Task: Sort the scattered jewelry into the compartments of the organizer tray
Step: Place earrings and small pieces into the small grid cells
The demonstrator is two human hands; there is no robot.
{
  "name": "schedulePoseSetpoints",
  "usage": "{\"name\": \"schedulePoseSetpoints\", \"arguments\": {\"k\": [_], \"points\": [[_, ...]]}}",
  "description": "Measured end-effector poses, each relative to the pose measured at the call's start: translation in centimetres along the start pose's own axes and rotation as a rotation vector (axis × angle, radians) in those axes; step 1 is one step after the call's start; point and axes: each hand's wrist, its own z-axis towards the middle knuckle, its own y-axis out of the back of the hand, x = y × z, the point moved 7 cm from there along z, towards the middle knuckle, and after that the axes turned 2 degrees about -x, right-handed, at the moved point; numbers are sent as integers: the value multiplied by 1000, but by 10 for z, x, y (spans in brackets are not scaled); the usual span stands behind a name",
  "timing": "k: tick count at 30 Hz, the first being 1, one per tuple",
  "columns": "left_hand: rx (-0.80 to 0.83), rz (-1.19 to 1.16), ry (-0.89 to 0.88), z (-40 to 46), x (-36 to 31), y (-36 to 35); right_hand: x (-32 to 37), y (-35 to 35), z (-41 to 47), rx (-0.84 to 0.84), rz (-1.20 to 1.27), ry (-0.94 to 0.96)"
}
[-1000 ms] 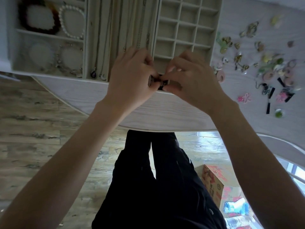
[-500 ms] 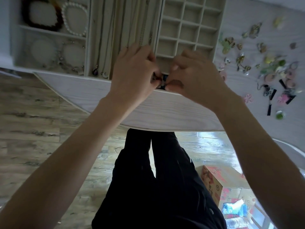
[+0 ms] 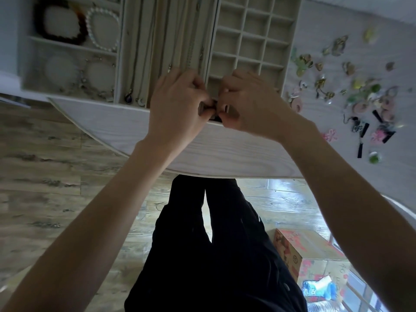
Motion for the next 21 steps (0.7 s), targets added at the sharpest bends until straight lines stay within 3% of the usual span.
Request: {"name": "schedulePoseSetpoints", "arguments": {"k": [7, 10, 14, 21], "points": [[-5, -11, 26, 0, 1, 1, 7, 9, -6, 58, -97, 186], [-16, -8, 16, -1, 1, 0, 6, 8, -4, 77, -14, 132], [-11, 5, 11, 0, 0, 0, 0, 6, 10, 252, -96, 36], [-20, -10, 30, -2, 1, 0, 6, 3, 11, 220, -79, 17]]}}
